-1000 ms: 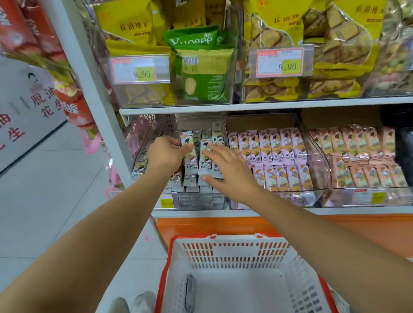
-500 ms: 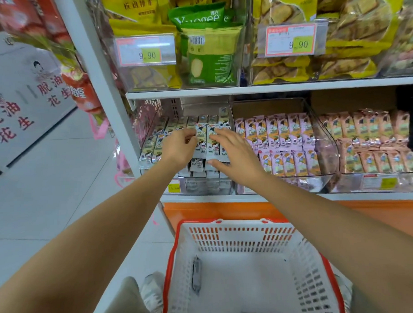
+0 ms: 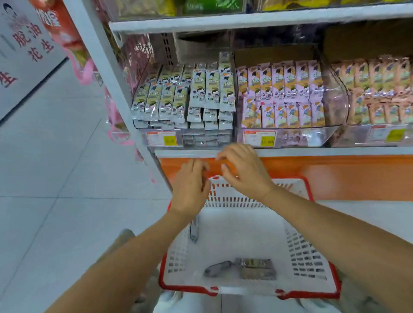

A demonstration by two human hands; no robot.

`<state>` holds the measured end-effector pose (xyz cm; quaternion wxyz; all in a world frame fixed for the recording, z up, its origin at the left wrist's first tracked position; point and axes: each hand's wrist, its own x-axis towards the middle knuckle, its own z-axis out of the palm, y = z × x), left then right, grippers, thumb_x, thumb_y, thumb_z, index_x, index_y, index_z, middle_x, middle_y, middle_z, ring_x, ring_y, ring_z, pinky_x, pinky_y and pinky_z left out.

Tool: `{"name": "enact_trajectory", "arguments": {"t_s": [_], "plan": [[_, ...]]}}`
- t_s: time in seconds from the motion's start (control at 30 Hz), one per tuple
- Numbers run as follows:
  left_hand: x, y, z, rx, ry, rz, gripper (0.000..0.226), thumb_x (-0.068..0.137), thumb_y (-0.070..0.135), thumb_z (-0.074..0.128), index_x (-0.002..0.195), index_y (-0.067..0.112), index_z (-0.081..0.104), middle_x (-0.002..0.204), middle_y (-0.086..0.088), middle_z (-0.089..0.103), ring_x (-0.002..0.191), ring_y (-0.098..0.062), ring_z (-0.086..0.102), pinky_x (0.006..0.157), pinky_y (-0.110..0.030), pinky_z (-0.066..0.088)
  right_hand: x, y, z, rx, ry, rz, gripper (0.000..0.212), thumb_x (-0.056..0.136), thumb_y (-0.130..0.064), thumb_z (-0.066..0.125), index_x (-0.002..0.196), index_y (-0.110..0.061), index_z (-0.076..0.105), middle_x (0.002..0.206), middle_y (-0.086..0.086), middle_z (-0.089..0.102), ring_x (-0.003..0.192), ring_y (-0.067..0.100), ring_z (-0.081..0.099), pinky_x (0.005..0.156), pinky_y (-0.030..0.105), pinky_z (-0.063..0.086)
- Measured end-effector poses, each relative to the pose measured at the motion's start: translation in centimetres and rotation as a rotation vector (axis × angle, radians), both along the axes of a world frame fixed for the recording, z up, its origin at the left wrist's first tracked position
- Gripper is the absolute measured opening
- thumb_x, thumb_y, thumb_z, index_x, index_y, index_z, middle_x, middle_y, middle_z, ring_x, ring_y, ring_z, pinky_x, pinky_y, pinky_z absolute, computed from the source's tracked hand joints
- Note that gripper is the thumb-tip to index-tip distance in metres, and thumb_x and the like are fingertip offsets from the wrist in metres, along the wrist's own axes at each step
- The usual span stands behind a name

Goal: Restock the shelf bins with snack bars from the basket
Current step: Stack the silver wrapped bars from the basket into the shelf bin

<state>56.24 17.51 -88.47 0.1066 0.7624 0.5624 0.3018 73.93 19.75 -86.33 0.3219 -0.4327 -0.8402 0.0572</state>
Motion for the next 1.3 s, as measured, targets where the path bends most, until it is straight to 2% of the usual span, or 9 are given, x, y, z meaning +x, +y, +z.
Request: {"name": "enact_trajectory", "arguments": {"t_s": [0.07, 0.17, 0.3, 0.47, 0.67, 1.0, 1.17, 1.23, 1.3], "plan": [[0.2, -0.9, -4.2, -0.344, 0.154, -0.097, 0.021, 0.088, 0.017, 0.049, 0.106, 0.015, 0.061, 0.103, -0.007, 0.06, 0.097, -0.027, 0.056, 0.084, -0.039, 0.043, 1.0, -1.2, -3.9, -0.198, -0.061, -0.036, 0.021, 0.087, -0.019, 0.051, 0.103, -0.013, 0.064, 0.102, 0.003, 0.062, 0.098, 0.024, 0.056, 0.084, 0.032, 0.035], [1.0, -2.7, -9.9, -0.796, 0.402, -0.233, 0.028, 0.094, 0.024, 0.05, 0.12, 0.018, 0.059, 0.121, -0.007, 0.061, 0.111, -0.025, 0.055, 0.098, -0.035, 0.042, 3.1, -3.6, -9.6, -0.609, -0.275, -0.1, 0.028, 0.094, -0.019, 0.053, 0.122, -0.017, 0.06, 0.127, 0.004, 0.056, 0.117, 0.026, 0.053, 0.099, 0.037, 0.038], [2.3, -5.3, -15.8, -1.043, 0.423, -0.238, 0.031, 0.095, 0.022, 0.051, 0.125, 0.018, 0.057, 0.132, -0.007, 0.056, 0.119, -0.025, 0.052, 0.097, -0.03, 0.042, 5.6, -6.7, -16.2, -1.141, -0.478, -0.1, 0.04, 0.1, -0.025, 0.047, 0.138, -0.015, 0.044, 0.143, 0.008, 0.041, 0.125, 0.027, 0.047, 0.101, 0.033, 0.039], [3.4, -6.6, -21.5, -1.226, 0.524, -0.307, 0.044, 0.099, 0.032, 0.049, 0.139, 0.015, 0.043, 0.141, -0.011, 0.047, 0.126, -0.029, 0.047, 0.1, -0.033, 0.039, 7.4, -8.6, -23.0, -1.431, -0.504, -0.139, 0.048, 0.101, -0.026, 0.049, 0.144, -0.012, 0.034, 0.147, 0.011, 0.035, 0.126, 0.028, 0.045, 0.097, 0.032, 0.038], [3.3, -7.5, -25.8, -1.29, 0.585, -0.268, 0.047, 0.096, 0.027, 0.049, 0.14, 0.012, 0.04, 0.138, -0.014, 0.047, 0.124, -0.031, 0.046, 0.101, -0.036, 0.041, 7.6, -10.2, -28.3, -1.499, -0.548, -0.125, 0.054, 0.1, -0.016, 0.046, 0.149, -0.011, 0.025, 0.15, 0.014, 0.031, 0.132, 0.03, 0.039, 0.105, 0.035, 0.039], [3.2, -8.1, -29.0, -1.138, 0.707, -0.279, 0.032, 0.09, 0.023, 0.056, 0.118, 0.009, 0.049, 0.119, -0.012, 0.05, 0.106, -0.029, 0.054, 0.085, -0.035, 0.044, 8.0, -11.4, -31.0, -1.322, -0.639, -0.159, 0.036, 0.092, -0.012, 0.054, 0.126, -0.008, 0.045, 0.127, 0.014, 0.04, 0.118, 0.03, 0.039, 0.086, 0.037, 0.042], [2.8, -5.9, -29.0, -1.217, 0.274, -0.064, 0.022, 0.09, 0.031, 0.06, 0.096, 0.011, 0.058, 0.091, -0.009, 0.062, 0.083, -0.028, 0.063, 0.063, -0.027, 0.042, 8.6, -10.5, -31.1, -1.337, -0.501, -0.239, 0.031, 0.088, -0.012, 0.064, 0.115, -0.009, 0.049, 0.12, 0.011, 0.043, 0.104, 0.027, 0.049, 0.08, 0.034, 0.044], [2.8, -4.9, -28.8, -1.262, 0.11, 0.039, 0.02, 0.092, 0.026, 0.059, 0.105, 0.011, 0.06, 0.089, -0.005, 0.065, 0.076, -0.022, 0.064, 0.062, -0.026, 0.049, 8.9, -9.4, -30.8, -1.295, -0.412, -0.28, 0.029, 0.088, -0.01, 0.063, 0.115, -0.009, 0.051, 0.12, 0.011, 0.044, 0.102, 0.027, 0.052, 0.084, 0.034, 0.045], [2.8, -4.2, -28.9, -1.267, -0.033, 0.146, 0.028, 0.097, 0.022, 0.054, 0.121, 0.01, 0.058, 0.106, -0.008, 0.066, 0.088, -0.022, 0.065, 0.072, -0.03, 0.054, 9.1, -8.3, -30.7, -1.216, -0.303, -0.362, 0.027, 0.089, -0.009, 0.063, 0.114, -0.009, 0.055, 0.118, 0.011, 0.046, 0.102, 0.028, 0.053, 0.084, 0.033, 0.044]]}}
